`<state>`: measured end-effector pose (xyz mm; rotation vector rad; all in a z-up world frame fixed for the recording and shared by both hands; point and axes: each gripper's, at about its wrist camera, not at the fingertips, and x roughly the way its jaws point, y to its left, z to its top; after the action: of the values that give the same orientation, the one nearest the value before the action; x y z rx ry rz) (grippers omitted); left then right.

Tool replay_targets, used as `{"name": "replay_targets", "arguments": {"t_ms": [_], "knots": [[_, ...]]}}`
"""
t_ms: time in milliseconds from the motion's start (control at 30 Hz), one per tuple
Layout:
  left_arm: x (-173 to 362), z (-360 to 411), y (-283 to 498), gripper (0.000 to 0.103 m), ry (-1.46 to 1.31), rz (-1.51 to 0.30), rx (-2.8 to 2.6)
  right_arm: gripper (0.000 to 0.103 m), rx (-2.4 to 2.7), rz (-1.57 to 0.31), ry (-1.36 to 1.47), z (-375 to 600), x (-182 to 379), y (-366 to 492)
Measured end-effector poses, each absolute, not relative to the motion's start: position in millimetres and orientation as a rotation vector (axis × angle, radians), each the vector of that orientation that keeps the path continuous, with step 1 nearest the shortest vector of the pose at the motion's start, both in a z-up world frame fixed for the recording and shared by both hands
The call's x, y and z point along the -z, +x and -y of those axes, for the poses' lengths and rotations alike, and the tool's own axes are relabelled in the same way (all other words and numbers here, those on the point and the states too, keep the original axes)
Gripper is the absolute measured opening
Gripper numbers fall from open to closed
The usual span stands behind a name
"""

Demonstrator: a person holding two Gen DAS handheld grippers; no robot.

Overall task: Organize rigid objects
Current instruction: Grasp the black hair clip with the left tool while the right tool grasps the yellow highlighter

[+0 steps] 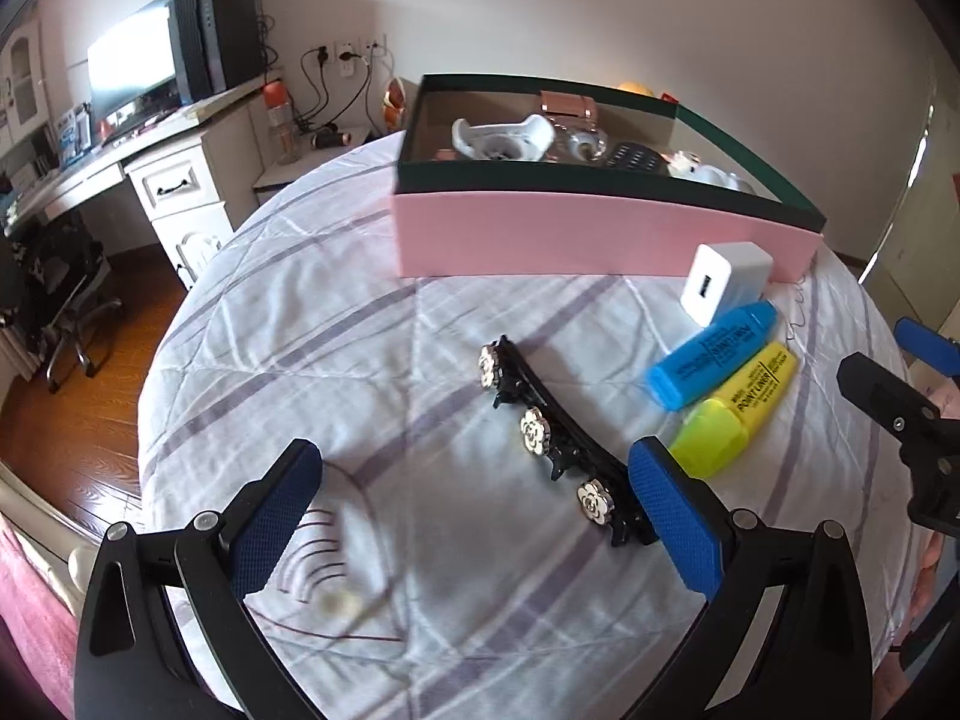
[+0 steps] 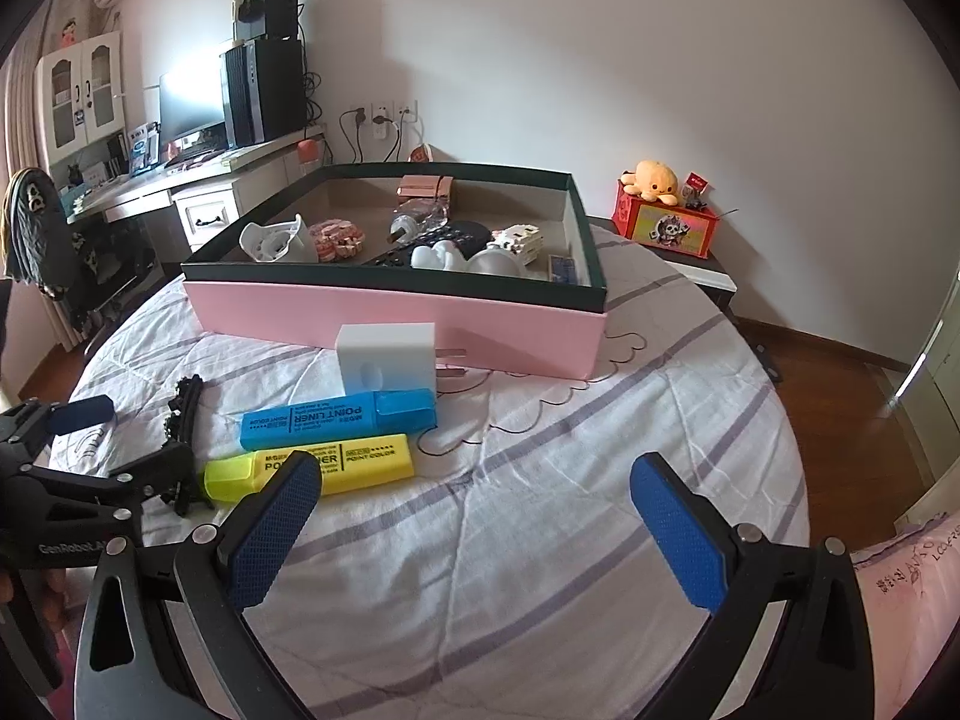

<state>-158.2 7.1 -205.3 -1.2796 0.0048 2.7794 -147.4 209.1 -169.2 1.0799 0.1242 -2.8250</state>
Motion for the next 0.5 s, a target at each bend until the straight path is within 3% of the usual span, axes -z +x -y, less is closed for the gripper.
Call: {"name": "replay_targets", "arguments": {"t_ms": [500], "knots": [[196.6, 28.1, -139.0, 0.103, -1.275, -0.005, -2.838, 0.103, 2.716, -0.212, 1.192, -142.5, 185.8, -161.9]]}}
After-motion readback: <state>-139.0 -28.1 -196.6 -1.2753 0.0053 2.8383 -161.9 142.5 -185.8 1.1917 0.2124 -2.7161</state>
